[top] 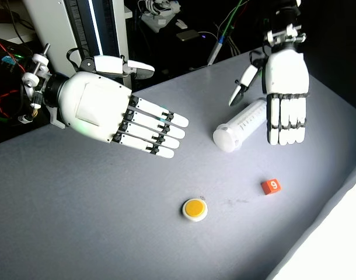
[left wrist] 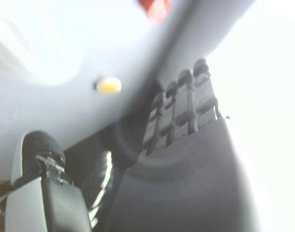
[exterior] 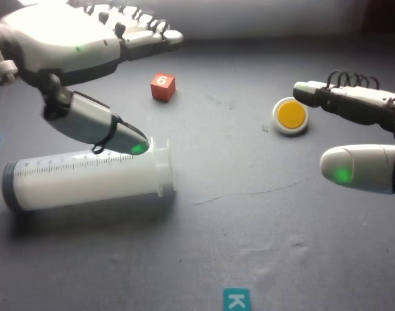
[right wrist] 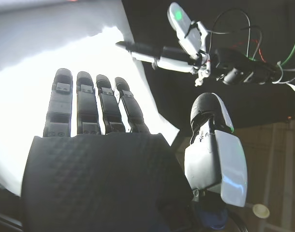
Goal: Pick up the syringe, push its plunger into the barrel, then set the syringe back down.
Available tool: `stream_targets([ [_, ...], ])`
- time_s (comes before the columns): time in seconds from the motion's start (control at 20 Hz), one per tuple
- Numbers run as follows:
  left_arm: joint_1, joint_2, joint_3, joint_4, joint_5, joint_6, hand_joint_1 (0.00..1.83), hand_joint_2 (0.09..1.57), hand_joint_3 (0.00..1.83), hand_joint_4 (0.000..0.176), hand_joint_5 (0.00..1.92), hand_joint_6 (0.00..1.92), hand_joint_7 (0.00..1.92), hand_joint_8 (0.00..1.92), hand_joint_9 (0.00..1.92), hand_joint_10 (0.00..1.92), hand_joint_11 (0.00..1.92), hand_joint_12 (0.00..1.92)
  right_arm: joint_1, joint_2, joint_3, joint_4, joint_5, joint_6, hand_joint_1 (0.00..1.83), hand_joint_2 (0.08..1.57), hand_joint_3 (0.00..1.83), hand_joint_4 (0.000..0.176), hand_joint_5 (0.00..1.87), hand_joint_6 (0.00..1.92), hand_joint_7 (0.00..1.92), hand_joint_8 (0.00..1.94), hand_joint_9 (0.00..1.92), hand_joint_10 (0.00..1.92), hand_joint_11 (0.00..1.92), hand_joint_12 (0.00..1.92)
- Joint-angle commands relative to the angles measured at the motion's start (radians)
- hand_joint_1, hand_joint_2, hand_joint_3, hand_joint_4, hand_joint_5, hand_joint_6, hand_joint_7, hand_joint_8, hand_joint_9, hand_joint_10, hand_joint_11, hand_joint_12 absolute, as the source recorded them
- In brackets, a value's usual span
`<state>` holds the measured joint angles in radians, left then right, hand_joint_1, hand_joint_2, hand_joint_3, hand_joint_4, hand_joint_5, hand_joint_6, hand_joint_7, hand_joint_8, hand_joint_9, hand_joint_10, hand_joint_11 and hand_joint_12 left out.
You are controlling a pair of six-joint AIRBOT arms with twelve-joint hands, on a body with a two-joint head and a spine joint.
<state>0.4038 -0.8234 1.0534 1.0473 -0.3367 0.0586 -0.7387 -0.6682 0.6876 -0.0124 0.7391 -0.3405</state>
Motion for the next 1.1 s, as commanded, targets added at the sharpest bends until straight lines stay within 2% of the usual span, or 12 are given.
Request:
stream_targets([
  [0.0,-0.008,0.012,0.005,-0.005,-0.205,0.001,0.38,1.01,0.00,0.000,0.02,0.00,0.11,0.01,0.12,0.01,0.01,0.23,0.015,0.006,0.000,-0.006,0.116,0.001,0.00,1.13,0.00,0.000,0.00,0.00,0.00,0.00,0.00,0.00,0.00,0.00],
  [0.05,-0.005,0.024,0.013,0.015,-0.298,0.001,0.42,1.00,0.00,0.000,0.24,0.08,0.33,0.15,0.28,0.18,0.00,0.65,0.019,0.006,-0.001,-0.017,0.117,0.001,0.00,1.13,0.00,0.000,0.05,0.02,0.05,0.02,0.03,0.01,0.01,0.00],
  [0.1,-0.003,0.041,0.024,0.056,-0.398,0.001,0.51,0.98,0.00,0.000,0.23,1.07,0.21,1.41,0.12,1.57,0.00,1.52,0.021,0.005,-0.001,-0.024,0.117,-0.001,0.00,1.12,0.00,0.000,0.19,0.02,0.25,0.02,0.20,0.05,0.09,0.08],
  [0.15,0.001,0.049,0.032,0.069,-0.465,0.001,0.55,0.96,0.00,0.000,0.08,1.75,0.12,1.82,0.16,1.85,0.06,1.84,0.021,0.004,-0.001,-0.024,0.118,-0.004,0.00,1.12,0.00,0.000,0.34,0.01,0.45,0.01,0.35,0.12,0.02,0.77],
  [0.3,0.008,0.111,0.038,0.099,-0.647,0.002,0.46,1.01,0.00,0.000,0.58,1.92,0.68,1.92,0.67,1.92,0.77,1.92,0.020,-0.007,-0.001,-0.024,0.138,-0.040,0.00,1.14,0.00,0.000,0.34,0.68,0.31,1.40,0.28,1.71,0.16,1.91],
  [0.4,0.009,0.131,0.039,0.108,-0.683,0.002,0.46,1.01,0.00,0.000,0.58,1.92,0.68,1.92,0.67,1.92,0.77,1.92,0.019,-0.009,-0.001,-0.024,0.138,-0.045,0.00,1.14,0.00,0.000,0.34,0.68,0.31,1.40,0.28,1.71,0.16,1.91],
  [0.5,0.007,0.154,0.044,0.118,-0.732,0.007,0.33,1.09,0.02,0.000,1.45,1.92,1.53,1.92,1.57,1.92,1.59,1.92,0.019,-0.009,-0.001,-0.024,0.140,-0.046,0.05,1.12,0.00,0.000,0.57,1.67,0.70,1.83,0.73,1.88,0.80,1.92],
  [0.55,0.000,0.163,0.047,0.133,-0.757,0.008,0.47,1.15,0.01,0.077,1.71,1.92,1.78,1.92,1.84,1.92,1.88,1.92,0.019,-0.010,-0.001,-0.024,0.142,-0.046,0.03,1.14,0.00,0.097,1.42,1.91,1.51,1.94,1.47,1.92,1.51,1.92],
  [0.6,0.000,0.169,0.052,0.136,-0.782,0.011,0.89,1.23,0.02,0.090,1.70,1.92,1.82,1.92,1.89,1.92,1.92,1.92,0.019,-0.010,-0.001,-0.024,0.143,-0.046,0.12,1.17,0.00,0.073,1.62,1.92,1.66,1.94,1.63,1.92,1.70,1.92],
  [0.7,-0.003,0.172,0.066,0.136,-0.812,0.016,1.20,1.29,0.03,0.083,1.69,1.92,1.81,1.92,1.89,1.92,1.92,1.92,0.019,-0.010,-0.001,-0.024,0.146,-0.046,0.51,1.31,0.02,0.014,1.67,1.92,1.71,1.94,1.73,1.92,1.84,1.92],
  [0.85,-0.005,0.176,0.075,0.136,-0.851,0.032,1.30,1.32,0.03,0.146,1.68,1.92,1.77,1.92,1.85,1.92,1.92,1.92,0.019,-0.012,-0.001,-0.024,0.150,-0.047,1.03,1.45,0.01,0.164,1.60,1.92,1.74,1.94,1.79,1.92,1.92,1.92],
  [1.05,-0.002,0.186,0.084,0.127,-0.856,0.033,1.28,1.32,0.05,0.129,1.67,1.92,1.75,1.92,1.83,1.92,1.89,1.92,0.019,-0.015,-0.001,-0.024,0.156,-0.048,1.10,1.42,0.00,0.171,1.61,1.92,1.72,1.94,1.77,1.92,1.87,1.92],
])
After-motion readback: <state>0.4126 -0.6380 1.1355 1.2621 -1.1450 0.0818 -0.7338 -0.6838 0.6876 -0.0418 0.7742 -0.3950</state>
